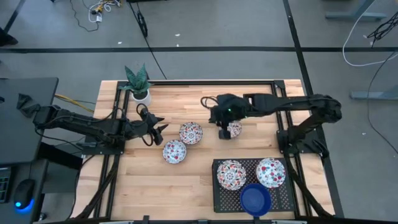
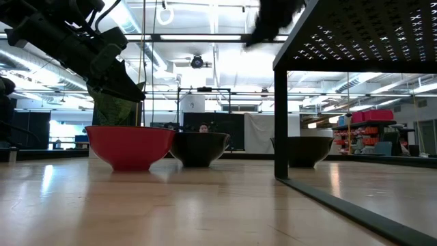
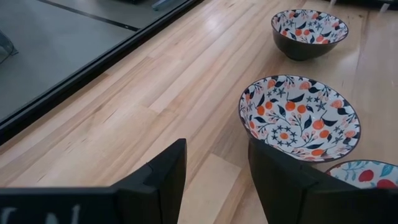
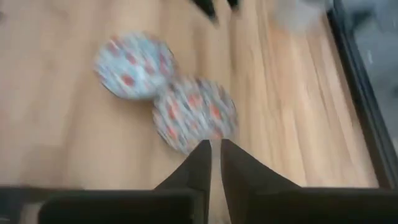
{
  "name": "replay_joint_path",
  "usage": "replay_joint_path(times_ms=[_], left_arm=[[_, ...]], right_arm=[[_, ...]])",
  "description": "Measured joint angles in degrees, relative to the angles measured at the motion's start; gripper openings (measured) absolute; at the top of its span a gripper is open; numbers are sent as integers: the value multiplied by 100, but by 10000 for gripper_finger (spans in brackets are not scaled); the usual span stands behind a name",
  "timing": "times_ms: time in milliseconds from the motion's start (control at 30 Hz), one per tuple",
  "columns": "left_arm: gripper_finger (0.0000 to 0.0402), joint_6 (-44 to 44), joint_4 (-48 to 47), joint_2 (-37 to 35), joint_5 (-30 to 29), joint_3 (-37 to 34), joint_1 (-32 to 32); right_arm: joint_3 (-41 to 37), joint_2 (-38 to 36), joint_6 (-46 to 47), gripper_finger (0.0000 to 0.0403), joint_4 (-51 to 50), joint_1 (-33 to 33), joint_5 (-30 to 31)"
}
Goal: Pick & Place Mini bowls
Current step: Stack the right orange patterned bowl on top of the orange patterned bowl on the shelf
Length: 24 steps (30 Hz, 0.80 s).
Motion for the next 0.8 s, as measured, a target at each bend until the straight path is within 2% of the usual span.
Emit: replay_joint_path(times_ms=[133,233,333,433,533,700,800], left_arm=[[177,5,2,0,21,-7,-2],[177,3,-75,0,16,-39,0],[177,-5,-51,0,15,-39,-2],[177,-8,-52,0,13,-39,-1],[177,-8,-50,0,12,-39,-1],[177,-10,-48,0,6,-39,-2],[177,-10,-45,0,6,-39,-1]], right_arm=[[-865,-270,395,26,142,-221,94],[-1560,-647,755,7,205,-227,219],[-2203,-1117,1143,5,231,-188,218],[-2879,-1519,1445,16,400,-174,206],[-3557,-1765,1606,26,876,-174,-84],[-4392,-1826,1171,56,2342,-172,-819],[-4629,-1806,832,91,2931,-161,-926]])
